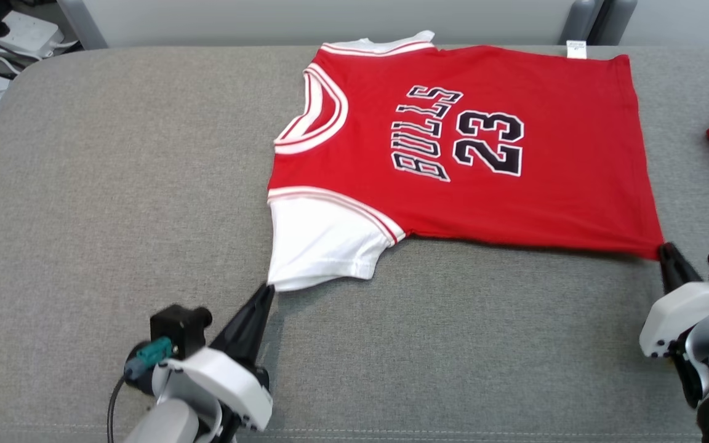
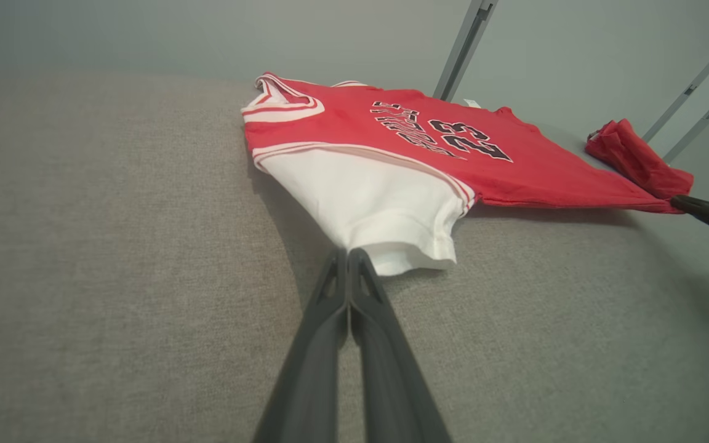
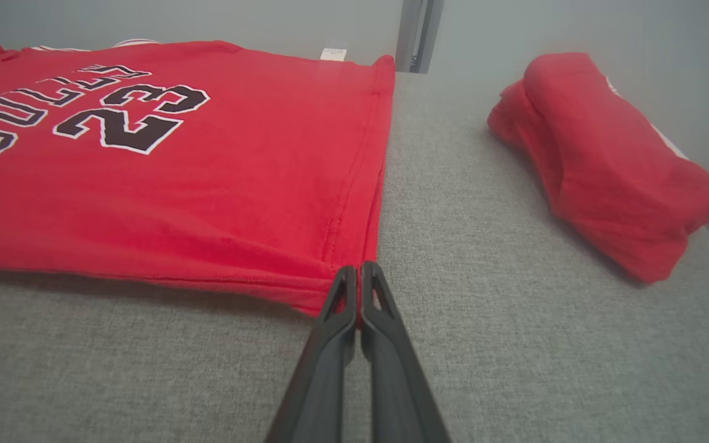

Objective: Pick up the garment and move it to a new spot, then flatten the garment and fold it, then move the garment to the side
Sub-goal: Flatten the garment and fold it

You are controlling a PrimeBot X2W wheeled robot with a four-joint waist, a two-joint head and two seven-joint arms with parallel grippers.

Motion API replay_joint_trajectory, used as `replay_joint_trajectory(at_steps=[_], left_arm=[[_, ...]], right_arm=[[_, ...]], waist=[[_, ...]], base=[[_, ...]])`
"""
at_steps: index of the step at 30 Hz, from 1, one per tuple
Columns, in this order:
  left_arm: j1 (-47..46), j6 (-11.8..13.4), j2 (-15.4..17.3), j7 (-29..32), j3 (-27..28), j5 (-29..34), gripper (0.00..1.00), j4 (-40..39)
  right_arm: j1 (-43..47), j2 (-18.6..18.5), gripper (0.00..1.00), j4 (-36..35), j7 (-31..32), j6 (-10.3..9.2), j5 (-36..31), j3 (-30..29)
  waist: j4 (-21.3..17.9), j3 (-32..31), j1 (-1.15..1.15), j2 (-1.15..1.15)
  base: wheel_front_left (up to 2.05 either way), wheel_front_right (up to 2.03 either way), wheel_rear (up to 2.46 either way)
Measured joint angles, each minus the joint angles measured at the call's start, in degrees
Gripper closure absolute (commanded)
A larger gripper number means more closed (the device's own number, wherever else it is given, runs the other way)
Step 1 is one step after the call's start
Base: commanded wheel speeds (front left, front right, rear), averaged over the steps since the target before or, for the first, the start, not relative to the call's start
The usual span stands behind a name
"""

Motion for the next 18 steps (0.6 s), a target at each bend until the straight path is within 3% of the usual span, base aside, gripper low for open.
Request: replay_joint_trajectory(at_steps=[8, 13, 18], left_arm=[[10.3, 2.5, 1.4, 3.5, -0.7, -1.9, 1.00, -6.1], [15.8, 2.8, 3.8, 8.0, -2.4, -3.3, 1.00, -13.0], [19.0, 5.3, 6.3, 11.8, -2.5, -3.7, 1.00, -19.7]], right_arm=[[3.7, -1.4, 1.00, 0.3, 0.0, 0.00, 9.0, 9.8], [6.4, -4.4, 1.00, -1.5, 0.0, 0.00, 12.1, 11.9], [8.3, -6.5, 1.00, -2.8, 0.0, 0.00, 13.6, 13.2]], waist=[[-1.4, -2.1, 0.00, 0.00], [-1.3, -2.6, 0.00, 0.00], [0.1, -2.6, 0.00, 0.00]], base=[[0.00, 0.00, 0.00], [0.00, 0.00, 0.00], [0.00, 0.00, 0.00]])
